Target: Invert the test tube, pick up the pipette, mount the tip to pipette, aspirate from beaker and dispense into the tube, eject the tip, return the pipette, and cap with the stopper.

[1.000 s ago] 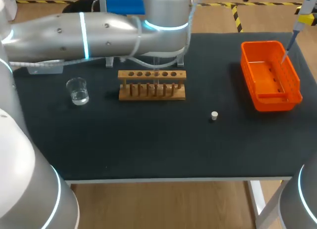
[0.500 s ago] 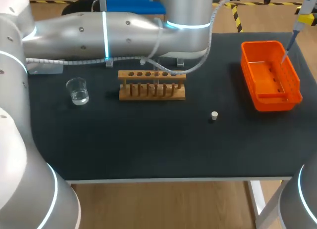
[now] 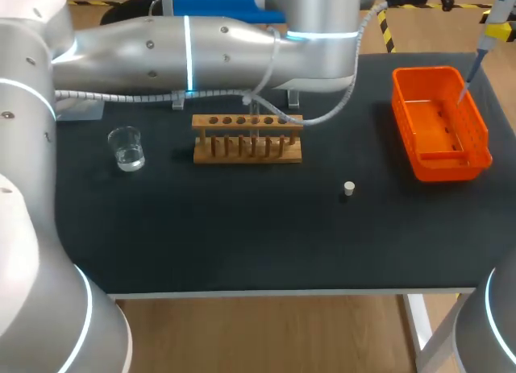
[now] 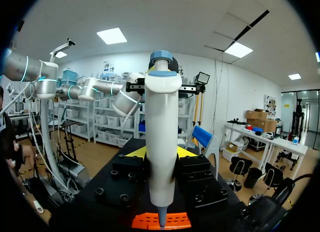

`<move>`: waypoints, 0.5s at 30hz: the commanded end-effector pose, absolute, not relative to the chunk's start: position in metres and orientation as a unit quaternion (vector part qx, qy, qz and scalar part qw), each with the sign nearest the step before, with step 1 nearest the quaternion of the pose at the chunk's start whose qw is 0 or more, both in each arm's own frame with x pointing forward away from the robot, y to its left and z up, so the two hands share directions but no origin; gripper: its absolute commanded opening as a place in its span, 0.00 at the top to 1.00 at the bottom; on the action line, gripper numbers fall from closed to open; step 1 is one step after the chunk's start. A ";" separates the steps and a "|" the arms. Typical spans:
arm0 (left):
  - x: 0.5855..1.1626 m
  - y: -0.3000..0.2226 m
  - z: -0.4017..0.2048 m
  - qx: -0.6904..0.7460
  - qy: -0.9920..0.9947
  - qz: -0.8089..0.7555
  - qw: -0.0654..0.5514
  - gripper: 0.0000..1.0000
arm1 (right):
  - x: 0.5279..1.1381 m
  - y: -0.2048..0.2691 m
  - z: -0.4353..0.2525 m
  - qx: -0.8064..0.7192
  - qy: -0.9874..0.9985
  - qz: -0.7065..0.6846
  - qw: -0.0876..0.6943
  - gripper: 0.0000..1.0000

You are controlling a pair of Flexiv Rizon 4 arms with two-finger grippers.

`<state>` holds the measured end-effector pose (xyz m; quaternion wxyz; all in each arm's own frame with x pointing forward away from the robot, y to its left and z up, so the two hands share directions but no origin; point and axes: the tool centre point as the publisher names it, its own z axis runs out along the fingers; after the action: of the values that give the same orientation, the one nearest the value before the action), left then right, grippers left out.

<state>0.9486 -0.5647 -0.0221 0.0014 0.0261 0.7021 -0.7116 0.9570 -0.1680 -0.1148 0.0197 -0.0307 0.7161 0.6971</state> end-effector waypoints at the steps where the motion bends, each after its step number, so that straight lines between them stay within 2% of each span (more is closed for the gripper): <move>1: 0.950 -0.570 -0.023 0.027 0.703 -0.711 -0.001 1.00 | 0.957 -0.168 -0.114 -0.030 0.717 0.696 0.020 1.00; 15: 0.951 -0.577 -0.025 0.034 0.714 -0.700 -0.001 1.00 | 0.957 -0.168 -0.114 -0.030 0.717 0.696 0.020 1.00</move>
<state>0.9476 -0.5733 -0.0259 0.0022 0.0328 0.7094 -0.7041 0.9571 -0.1680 -0.1148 0.0197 -0.0307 0.7161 0.6971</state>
